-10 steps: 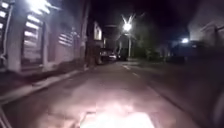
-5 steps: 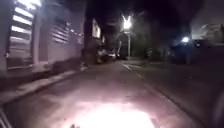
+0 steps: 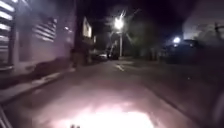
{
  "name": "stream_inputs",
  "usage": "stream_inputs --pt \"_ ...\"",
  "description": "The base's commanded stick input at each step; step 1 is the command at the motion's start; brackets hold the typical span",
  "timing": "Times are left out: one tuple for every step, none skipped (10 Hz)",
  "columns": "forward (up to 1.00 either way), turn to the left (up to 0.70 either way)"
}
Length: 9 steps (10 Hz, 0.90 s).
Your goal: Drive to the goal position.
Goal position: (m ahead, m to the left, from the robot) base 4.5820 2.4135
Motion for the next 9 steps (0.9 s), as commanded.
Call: stream_inputs --pt "1.00 0.00" --pt "1.00 0.00" --pt "1.00 0.00" --pt "1.00 0.00" --pt "1.00 0.00" --pt "1.00 0.00" --pt "1.00 0.00" --pt "1.00 0.00" --pt "1.00 0.00"
